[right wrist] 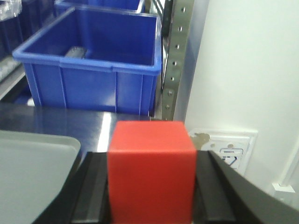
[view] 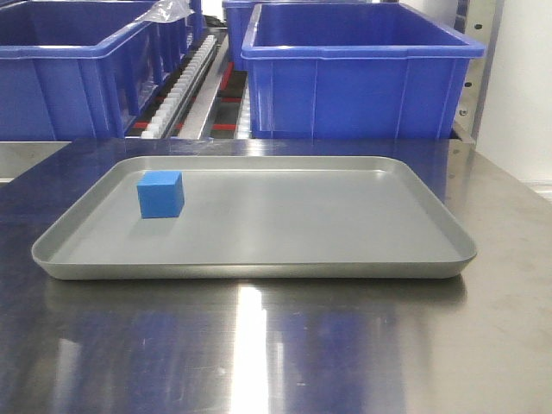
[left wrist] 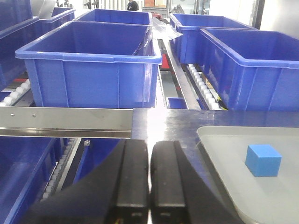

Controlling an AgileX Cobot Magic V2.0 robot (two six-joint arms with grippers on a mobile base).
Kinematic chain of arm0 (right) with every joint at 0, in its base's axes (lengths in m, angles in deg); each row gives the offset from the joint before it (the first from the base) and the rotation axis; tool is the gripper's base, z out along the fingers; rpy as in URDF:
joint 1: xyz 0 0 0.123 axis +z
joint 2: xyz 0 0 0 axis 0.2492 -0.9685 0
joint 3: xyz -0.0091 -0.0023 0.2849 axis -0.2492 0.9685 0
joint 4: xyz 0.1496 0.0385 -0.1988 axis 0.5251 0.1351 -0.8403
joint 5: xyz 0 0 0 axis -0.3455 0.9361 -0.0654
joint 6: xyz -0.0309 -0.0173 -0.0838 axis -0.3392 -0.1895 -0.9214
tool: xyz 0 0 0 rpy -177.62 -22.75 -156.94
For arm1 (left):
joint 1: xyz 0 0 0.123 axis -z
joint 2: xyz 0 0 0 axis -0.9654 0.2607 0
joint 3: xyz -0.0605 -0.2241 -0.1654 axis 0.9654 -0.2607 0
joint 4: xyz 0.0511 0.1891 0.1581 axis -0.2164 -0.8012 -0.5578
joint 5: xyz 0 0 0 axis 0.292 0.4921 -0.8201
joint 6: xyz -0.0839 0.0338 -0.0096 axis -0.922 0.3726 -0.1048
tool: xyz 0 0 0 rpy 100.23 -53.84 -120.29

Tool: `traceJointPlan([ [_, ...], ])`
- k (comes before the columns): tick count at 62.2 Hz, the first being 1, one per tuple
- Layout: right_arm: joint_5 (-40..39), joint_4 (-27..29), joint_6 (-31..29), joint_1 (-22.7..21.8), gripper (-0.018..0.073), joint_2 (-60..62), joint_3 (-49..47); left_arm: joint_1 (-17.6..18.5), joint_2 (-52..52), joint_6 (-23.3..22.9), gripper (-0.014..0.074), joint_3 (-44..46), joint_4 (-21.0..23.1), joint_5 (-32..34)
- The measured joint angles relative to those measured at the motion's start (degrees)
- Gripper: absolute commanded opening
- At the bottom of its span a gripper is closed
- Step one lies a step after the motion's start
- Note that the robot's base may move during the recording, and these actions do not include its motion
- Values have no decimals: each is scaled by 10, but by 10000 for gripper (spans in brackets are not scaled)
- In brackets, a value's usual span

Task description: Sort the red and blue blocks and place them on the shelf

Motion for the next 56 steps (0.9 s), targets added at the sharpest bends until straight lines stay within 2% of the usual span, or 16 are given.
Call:
traceJointPlan([
  [14,0,22,5,0,63,2,0,0,0,0,123,0,0,0],
  [56,15,29,6,0,63,2,0,0,0,0,124,0,0,0],
])
